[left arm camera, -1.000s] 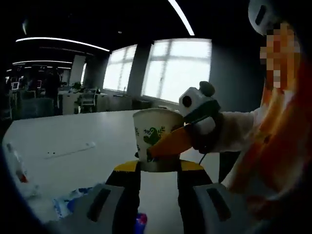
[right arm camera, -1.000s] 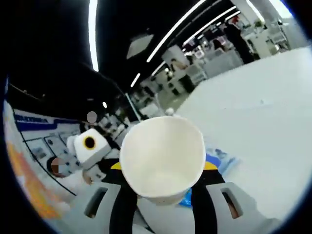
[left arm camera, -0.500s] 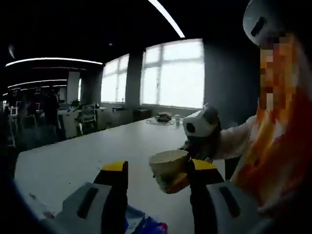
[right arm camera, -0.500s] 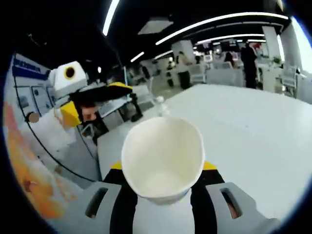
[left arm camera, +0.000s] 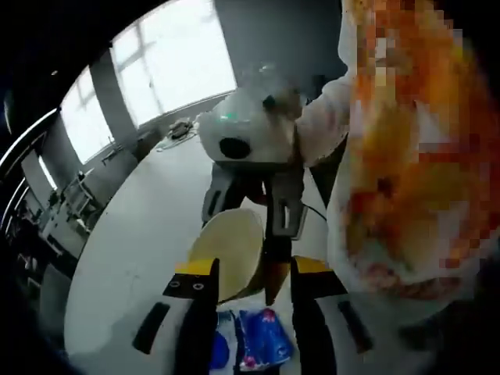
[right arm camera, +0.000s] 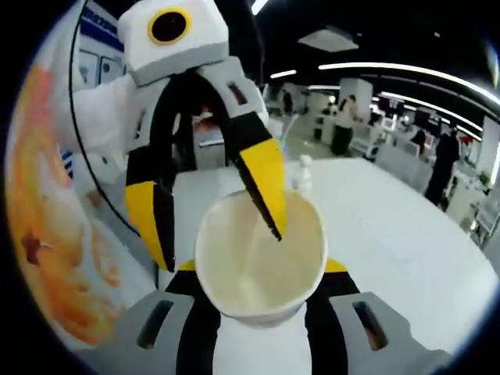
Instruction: Arrange the tabletop items into an orderly group along one side of the table until the central work area is clear of visible clutter.
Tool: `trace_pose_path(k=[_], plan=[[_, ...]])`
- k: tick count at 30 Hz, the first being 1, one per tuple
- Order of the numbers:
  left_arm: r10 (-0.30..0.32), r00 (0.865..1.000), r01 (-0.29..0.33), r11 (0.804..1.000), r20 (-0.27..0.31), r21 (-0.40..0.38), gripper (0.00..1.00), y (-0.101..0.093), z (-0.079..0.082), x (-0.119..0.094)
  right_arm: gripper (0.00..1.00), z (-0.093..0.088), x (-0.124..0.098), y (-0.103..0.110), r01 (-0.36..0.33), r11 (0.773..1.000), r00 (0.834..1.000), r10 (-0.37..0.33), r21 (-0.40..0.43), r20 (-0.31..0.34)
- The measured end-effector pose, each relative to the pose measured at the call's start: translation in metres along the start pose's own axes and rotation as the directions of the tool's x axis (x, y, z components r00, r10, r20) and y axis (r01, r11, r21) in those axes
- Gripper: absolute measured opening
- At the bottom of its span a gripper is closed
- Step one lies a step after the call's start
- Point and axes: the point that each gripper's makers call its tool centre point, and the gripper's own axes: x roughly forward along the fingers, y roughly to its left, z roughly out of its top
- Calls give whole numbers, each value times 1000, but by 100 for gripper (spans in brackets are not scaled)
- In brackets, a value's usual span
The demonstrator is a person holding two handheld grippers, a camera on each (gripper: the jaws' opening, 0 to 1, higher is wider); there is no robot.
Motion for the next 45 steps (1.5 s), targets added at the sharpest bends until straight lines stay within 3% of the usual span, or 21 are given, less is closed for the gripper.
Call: trace_pose_path(k=[5, 11, 22, 27, 29, 30, 31, 32, 33, 34, 45], plan=[[-61, 998, 61, 998, -28, 0, 19, -18, -7, 5, 40, -1, 5, 8, -28, 995, 999, 24, -100, -34], [-92, 995, 91, 996, -41, -16, 12, -25, -10, 8, 39, -2, 5, 11, -48, 978, 997, 35, -202, -71], [-116, 992, 114, 991, -39, -63, 12, -34, -13, 5, 41, -3, 9, 21, -65, 986, 997, 60, -155, -37], [-134, 991, 131, 988, -23, -79, 12, -34, -14, 2, 41, -1, 10, 22, -61, 983, 998, 58, -172, -27], [-151, 988, 150, 984, -14, -92, 11, -35, -14, -1, 42, -5, 9, 23, -68, 964, 997, 55, -256, -59], [-152, 988, 150, 985, -15, -86, 2, -35, -16, -3, 44, -8, 10, 30, -96, 950, 994, 78, -297, -73], [-105, 994, 105, 994, -3, -31, 0, -23, -13, -4, 43, -12, 9, 38, -124, 947, 991, 101, -298, -91], [-188, 982, 186, 979, -13, -89, 0, -37, -17, -9, 43, -6, 9, 36, -91, 954, 996, 81, -287, -47], [-193, 981, 191, 975, -6, -113, 0, -37, -15, -10, 43, -3, 9, 38, -98, 959, 995, 92, -266, -35], [-178, 984, 177, 980, -6, -94, 0, -33, -14, -12, 43, -2, 9, 40, -109, 969, 994, 106, -223, -29], [-136, 990, 132, 987, -35, -89, 0, -25, -20, -12, 42, -4, 16, 28, -41, 978, 999, 38, -202, -21]])
